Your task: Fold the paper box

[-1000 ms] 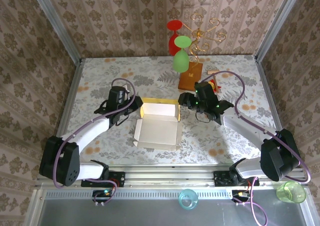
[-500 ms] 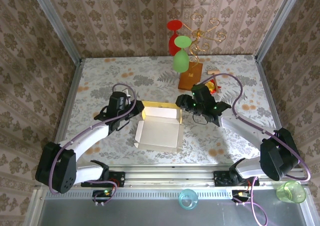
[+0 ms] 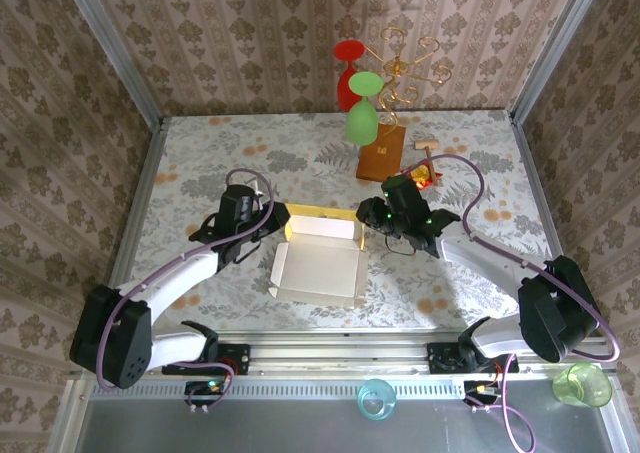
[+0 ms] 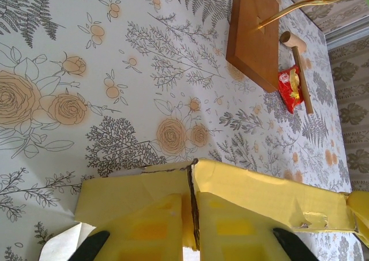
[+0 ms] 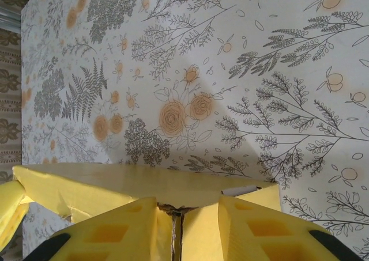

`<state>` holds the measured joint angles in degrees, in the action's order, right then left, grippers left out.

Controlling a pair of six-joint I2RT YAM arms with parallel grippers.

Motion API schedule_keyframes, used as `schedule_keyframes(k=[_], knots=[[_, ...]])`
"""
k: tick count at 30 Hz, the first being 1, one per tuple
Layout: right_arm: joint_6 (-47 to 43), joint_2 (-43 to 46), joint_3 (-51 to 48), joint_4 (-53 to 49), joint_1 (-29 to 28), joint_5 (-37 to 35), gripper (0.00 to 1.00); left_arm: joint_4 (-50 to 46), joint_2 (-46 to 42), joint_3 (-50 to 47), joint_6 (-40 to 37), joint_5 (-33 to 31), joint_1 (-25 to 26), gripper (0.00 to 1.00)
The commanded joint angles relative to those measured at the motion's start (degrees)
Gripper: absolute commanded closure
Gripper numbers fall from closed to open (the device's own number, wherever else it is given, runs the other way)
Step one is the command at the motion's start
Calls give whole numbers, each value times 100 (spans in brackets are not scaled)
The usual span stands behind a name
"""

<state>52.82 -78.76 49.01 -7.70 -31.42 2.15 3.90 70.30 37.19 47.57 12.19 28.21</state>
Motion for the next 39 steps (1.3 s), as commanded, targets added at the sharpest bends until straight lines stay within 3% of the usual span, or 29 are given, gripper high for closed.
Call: schedule_keyframes(k=[1,8,17,23,30,35,39], knots=[[80,4,-174,-355,-22,-113,65,-212,-27,-111,42,-80,9,88],[-181,149,11,-548,-22,-180,65,-230,119,109,-13,-94,-5,87],[-657,455,292,-868,-22,-404,49,-584,353,553,-248,-27,-113,87],[-1554,611,402,-1275,-57,-707,45,-1111,912,1193,-484,165,-329,81],[-1740,454,632,-1674,-57,-804,43,-2288,1920,2734,-717,-65,-386,56],[-1639,66,733,-1755,-66,-662,43,-2799,2280,3744,-592,-250,-413,53],[-1627,36,687,-1680,-251,-607,44,-2794,2247,3918,-355,-198,-425,52]])
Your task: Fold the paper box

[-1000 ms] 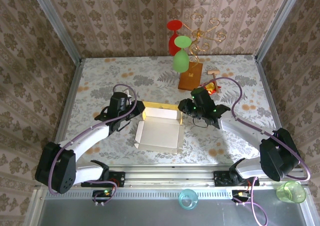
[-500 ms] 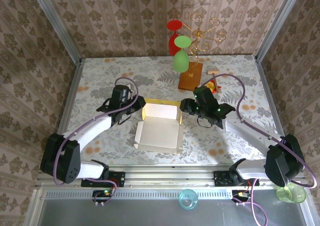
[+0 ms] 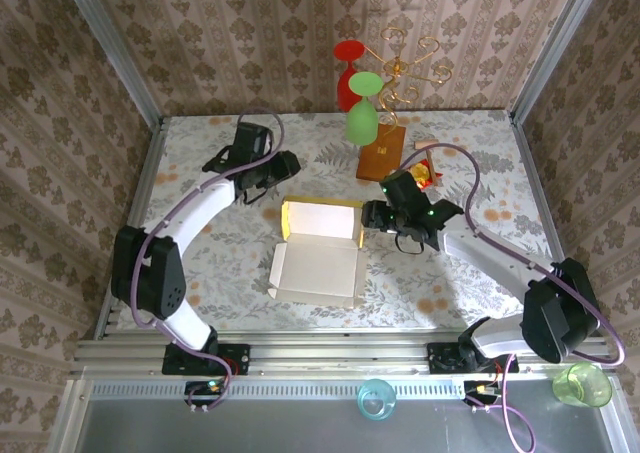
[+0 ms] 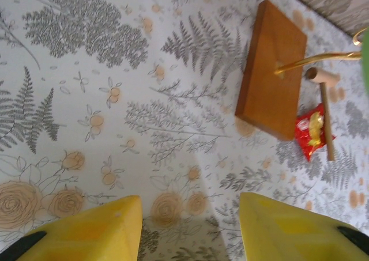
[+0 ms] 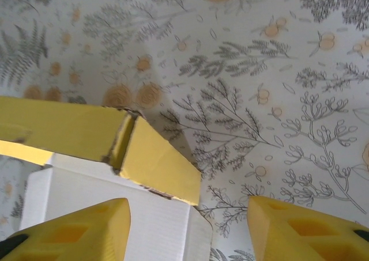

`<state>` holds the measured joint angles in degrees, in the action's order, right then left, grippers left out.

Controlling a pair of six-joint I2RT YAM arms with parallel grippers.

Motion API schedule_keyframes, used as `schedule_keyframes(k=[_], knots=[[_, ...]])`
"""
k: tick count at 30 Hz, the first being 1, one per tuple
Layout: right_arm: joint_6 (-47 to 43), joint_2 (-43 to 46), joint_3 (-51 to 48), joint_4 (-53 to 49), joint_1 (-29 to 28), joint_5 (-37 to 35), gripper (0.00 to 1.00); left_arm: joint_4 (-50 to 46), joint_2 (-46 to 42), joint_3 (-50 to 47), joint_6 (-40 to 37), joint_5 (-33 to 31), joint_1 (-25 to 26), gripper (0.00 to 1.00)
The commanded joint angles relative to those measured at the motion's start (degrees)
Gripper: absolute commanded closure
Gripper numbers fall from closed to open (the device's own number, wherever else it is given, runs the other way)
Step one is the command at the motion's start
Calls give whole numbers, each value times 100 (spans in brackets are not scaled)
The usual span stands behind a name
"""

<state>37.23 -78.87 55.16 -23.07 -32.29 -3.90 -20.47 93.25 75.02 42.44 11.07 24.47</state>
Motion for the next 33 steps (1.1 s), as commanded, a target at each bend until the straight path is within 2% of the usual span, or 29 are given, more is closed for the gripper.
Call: schedule_keyframes(k=[1,4,6,13,17,21,28,33], knots=[[-96,128,18,-102,-281,-146,43,-354,-105,109,175,-89,-55,52],[-96,115,-97,-74,-444,-326,43,-402,-420,-131,251,-158,-80,52],[-96,-47,-80,-43,-466,-367,47,-440,-735,-361,291,-224,-101,53],[-227,-1072,457,-66,-550,-862,53,-964,-1905,-1247,197,-354,-197,53],[-142,-1396,755,-291,-584,-1033,60,-1142,-2399,-1653,261,-373,-224,54],[43,-1516,776,-234,-600,-1149,72,-1237,-2727,-1881,357,-394,-223,55],[865,-1744,1083,-613,-546,-1239,100,-1541,-2997,-1893,425,-471,-216,56],[2133,-1641,1239,-1287,-128,-594,100,-2116,-3287,-1787,976,-602,-219,56]])
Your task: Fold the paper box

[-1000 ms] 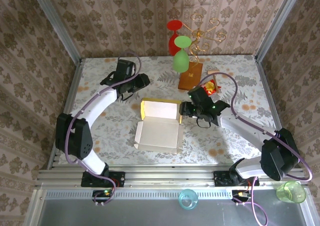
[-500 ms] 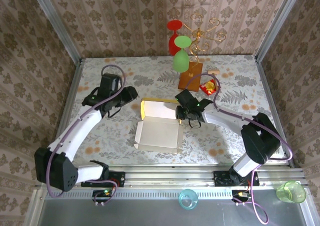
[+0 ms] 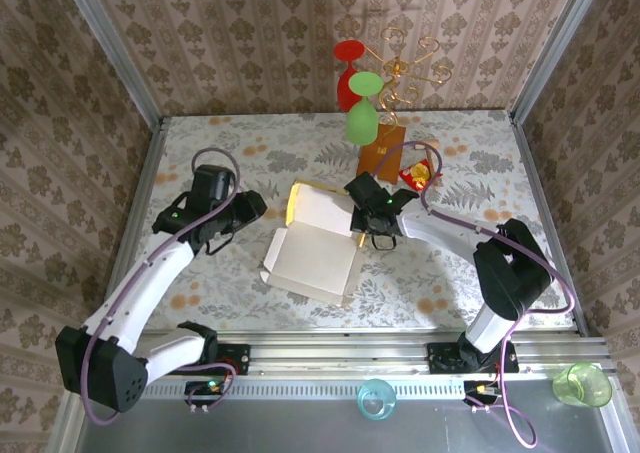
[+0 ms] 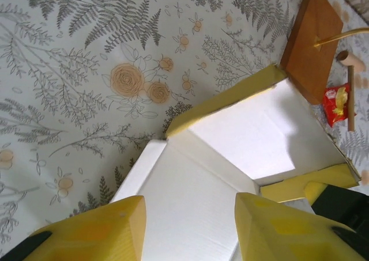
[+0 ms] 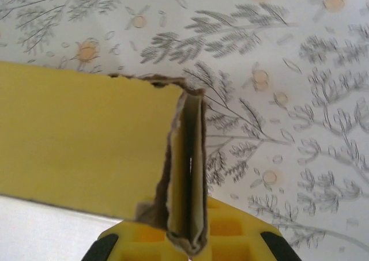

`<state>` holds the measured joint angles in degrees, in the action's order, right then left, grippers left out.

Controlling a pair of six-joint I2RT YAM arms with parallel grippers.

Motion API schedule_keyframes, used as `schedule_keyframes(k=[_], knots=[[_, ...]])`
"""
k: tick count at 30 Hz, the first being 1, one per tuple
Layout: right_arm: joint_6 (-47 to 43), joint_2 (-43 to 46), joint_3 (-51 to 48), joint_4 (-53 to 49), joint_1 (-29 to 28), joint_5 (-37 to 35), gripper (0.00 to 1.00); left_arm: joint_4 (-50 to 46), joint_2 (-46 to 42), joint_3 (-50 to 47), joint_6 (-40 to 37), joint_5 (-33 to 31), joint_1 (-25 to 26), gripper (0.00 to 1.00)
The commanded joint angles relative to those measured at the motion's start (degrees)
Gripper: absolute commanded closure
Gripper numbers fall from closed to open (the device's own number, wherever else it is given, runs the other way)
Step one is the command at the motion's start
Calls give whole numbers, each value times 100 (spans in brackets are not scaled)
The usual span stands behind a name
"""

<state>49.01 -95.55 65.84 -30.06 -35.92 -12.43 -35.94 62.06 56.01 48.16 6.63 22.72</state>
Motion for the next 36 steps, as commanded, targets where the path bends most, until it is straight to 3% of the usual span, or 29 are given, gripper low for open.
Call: schedule_keyframes(k=[1,6,10,17,21,28,36], knots=[[1133,51,190,-679,325,441,100,-729,-160,171,471,-83,-48,55],[1560,27,449,-1242,760,1230,100,-1145,-394,63,957,282,-30,43],[1731,-37,472,-1358,945,1627,100,-1274,-546,-115,1378,434,150,43],[1966,-122,369,-1272,972,1882,100,74,-55,-919,1994,257,1043,40],[2022,-113,292,-1221,972,1927,100,29,508,-834,1878,-125,1249,40],[2175,-39,6,-1026,967,2112,100,790,861,-1103,1847,-360,1340,46],[2245,86,-145,-977,973,2123,100,901,1186,-1052,1715,-576,1454,67]])
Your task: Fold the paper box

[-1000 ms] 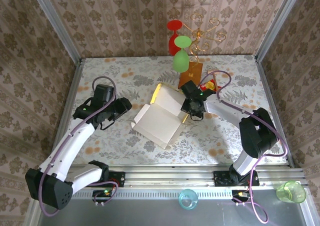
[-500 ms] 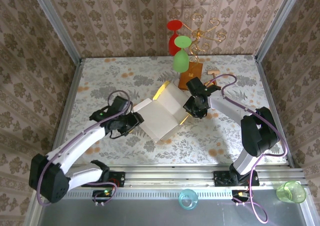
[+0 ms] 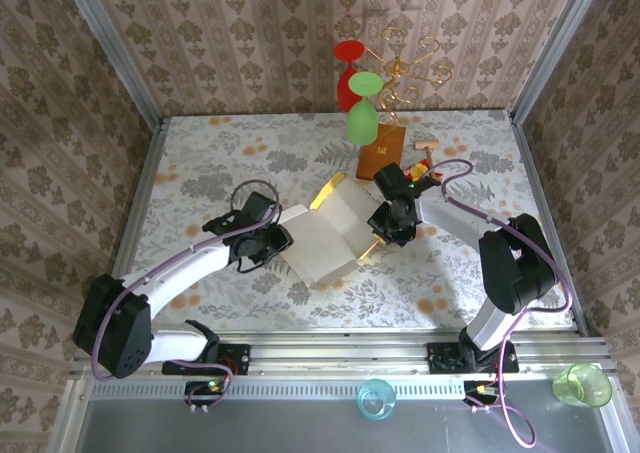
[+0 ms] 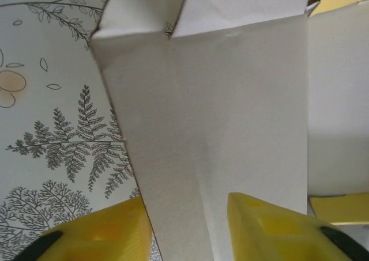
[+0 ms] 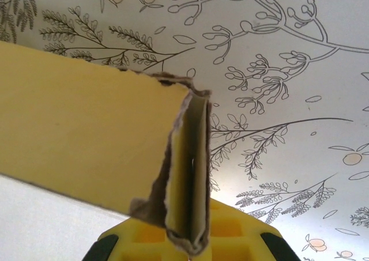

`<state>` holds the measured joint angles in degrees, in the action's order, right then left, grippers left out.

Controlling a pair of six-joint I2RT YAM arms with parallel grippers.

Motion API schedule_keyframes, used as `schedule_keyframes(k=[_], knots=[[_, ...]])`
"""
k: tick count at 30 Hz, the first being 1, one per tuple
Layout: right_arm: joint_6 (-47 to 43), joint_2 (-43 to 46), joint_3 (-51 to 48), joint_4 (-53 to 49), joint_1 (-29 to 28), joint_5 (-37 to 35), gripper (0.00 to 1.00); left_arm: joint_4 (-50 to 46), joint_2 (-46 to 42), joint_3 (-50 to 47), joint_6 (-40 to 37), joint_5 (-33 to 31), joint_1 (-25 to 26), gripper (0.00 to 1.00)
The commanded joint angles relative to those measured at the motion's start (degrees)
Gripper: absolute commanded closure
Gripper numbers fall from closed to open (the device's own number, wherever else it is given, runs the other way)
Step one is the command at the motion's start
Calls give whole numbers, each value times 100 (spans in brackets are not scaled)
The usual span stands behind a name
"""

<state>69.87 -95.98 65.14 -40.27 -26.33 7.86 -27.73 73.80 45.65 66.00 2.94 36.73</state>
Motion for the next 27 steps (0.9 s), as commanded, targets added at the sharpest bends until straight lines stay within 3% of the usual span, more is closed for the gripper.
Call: schedule_keyframes(k=[1,11,19,21,25,27], knots=[[179,140,-104,59,13,102,100,30,12,-8,-87,-259,60,70],[394,193,-333,303,13,245,100,-64,-117,-53,-87,-442,124,79],[428,155,-303,314,13,311,100,-130,-40,41,-192,-496,115,100],[455,147,-292,326,9,368,100,-462,87,267,-316,-576,115,100],[528,293,-194,216,-45,430,64,-1549,453,1067,-988,-754,60,100],[475,469,-114,157,-112,410,55,-2156,653,1615,-1473,-930,46,100]])
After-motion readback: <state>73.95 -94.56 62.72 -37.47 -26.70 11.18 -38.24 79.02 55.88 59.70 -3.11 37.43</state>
